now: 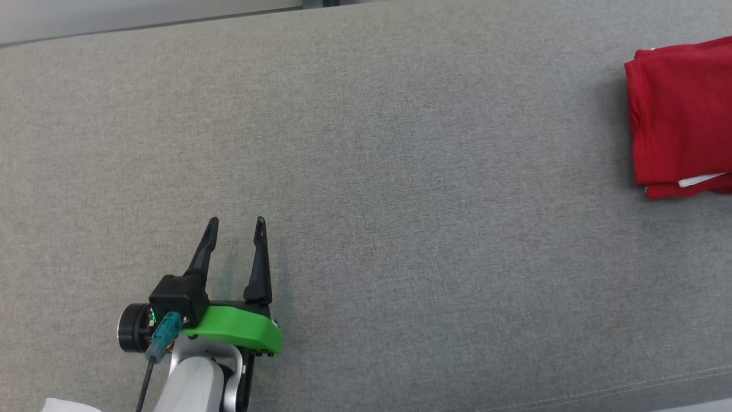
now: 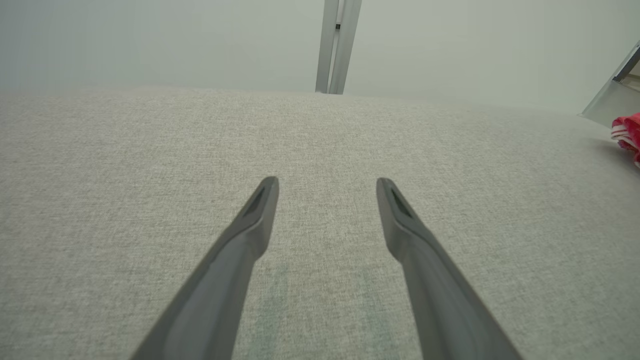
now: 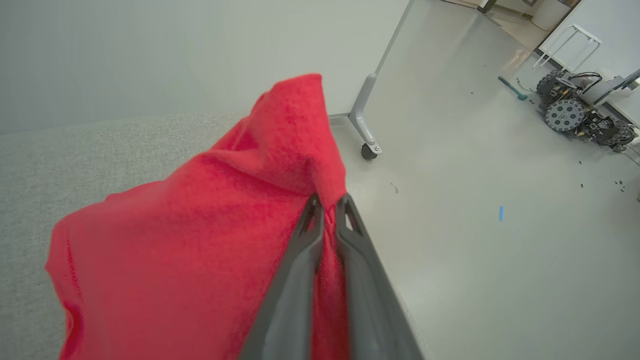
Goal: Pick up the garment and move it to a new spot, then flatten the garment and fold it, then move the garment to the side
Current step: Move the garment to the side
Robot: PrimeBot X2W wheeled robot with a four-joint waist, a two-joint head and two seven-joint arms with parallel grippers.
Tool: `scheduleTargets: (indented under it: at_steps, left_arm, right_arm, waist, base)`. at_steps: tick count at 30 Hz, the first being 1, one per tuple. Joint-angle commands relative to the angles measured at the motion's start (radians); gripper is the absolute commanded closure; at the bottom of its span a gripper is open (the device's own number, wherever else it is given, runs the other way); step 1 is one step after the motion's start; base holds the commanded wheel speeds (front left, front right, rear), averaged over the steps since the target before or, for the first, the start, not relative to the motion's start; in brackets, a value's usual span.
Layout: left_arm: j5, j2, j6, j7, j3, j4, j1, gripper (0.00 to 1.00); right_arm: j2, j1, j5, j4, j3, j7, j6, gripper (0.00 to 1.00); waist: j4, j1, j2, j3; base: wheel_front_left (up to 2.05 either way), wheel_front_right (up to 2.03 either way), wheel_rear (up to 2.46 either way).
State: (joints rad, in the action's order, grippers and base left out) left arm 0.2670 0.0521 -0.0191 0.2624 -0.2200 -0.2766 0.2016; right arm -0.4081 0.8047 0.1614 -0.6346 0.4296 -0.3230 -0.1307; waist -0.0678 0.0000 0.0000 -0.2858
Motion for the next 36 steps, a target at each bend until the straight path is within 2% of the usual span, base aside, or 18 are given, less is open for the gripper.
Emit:
scheduleTargets:
  at_steps: [1, 5, 6, 7, 8, 9, 16, 24, 31, 36]
  left_arm:
    - [-0.011, 0.012, 0.000, 0.003, 0.004, -0.002, 0.017, 0.00]
    - [-0.019, 0.018, 0.000, 0.003, 0.005, 0.003, 0.025, 0.00]
    - [-0.020, 0.020, 0.000, 0.003, 0.006, 0.004, 0.026, 0.00]
    - [-0.021, 0.021, 0.000, 0.003, 0.006, 0.004, 0.027, 0.00]
    - [-0.021, 0.022, 0.001, 0.003, 0.006, 0.006, 0.029, 0.00]
    - [-0.023, 0.022, 0.001, 0.003, 0.005, 0.006, 0.032, 0.00]
    - [-0.027, 0.023, -0.002, 0.003, 0.002, 0.002, 0.037, 0.00]
    - [-0.020, 0.021, -0.003, 0.003, 0.004, -0.004, 0.048, 0.00]
    - [0.004, 0.019, 0.009, 0.003, 0.031, -0.001, 0.067, 0.00]
    - [0.021, 0.011, 0.002, 0.003, 0.069, -0.019, 0.050, 0.00]
  right_arm:
    - [-0.002, 0.017, 0.021, -0.020, 0.011, 0.013, 0.000, 1.00]
    - [-0.008, 0.039, 0.073, -0.061, 0.030, 0.071, 0.000, 1.00]
    - [-0.007, 0.042, 0.082, -0.072, 0.037, 0.081, 0.000, 0.87]
    - [-0.009, 0.048, 0.098, -0.079, 0.048, 0.099, 0.000, 0.55]
    - [-0.012, 0.053, 0.116, -0.084, 0.055, 0.114, 0.000, 0.13]
    - [-0.015, 0.059, 0.140, -0.092, 0.068, 0.129, 0.000, 0.00]
    - [0.032, 0.088, 0.238, -0.115, 0.127, 0.235, 0.000, 0.00]
    - [0.089, 0.115, 0.220, -0.160, 0.091, 0.321, 0.000, 0.00]
    - [0.134, 0.117, 0.130, -0.219, -0.058, 0.409, 0.000, 0.00]
    - [0.194, 0.116, 0.033, -0.262, -0.232, 0.480, 0.000, 0.00]
  waist:
    - [0.018, 0.0000, 0.0000, -0.031]
    - [0.025, 0.0000, 0.0000, -0.062]
    - [0.026, 0.0000, 0.0000, -0.067]
    - [0.028, 0.0000, 0.0000, -0.074]
    - [0.028, 0.0000, 0.0000, -0.079]
    - [0.029, 0.0000, 0.0000, -0.084]
    - [0.023, 0.0000, 0.0000, -0.089]
    - [0.001, 0.0000, 0.0000, -0.048]
    - [-0.016, 0.0000, 0.0000, 0.013]
    - [-0.026, 0.0000, 0.0000, 0.073]
  base:
    - [0.00, 0.00, 0.00]
    - [0.00, 0.00, 0.00]
    - [0.00, 0.00, 0.00]
    - [0.00, 0.00, 0.00]
    - [0.00, 0.00, 0.00]
    - [0.00, 0.00, 0.00]
    - [0.00, 0.00, 0.00]
    - [0.00, 0.00, 0.00]
    - [0.00, 0.00, 0.00]
    - [0.00, 0.00, 0.00]
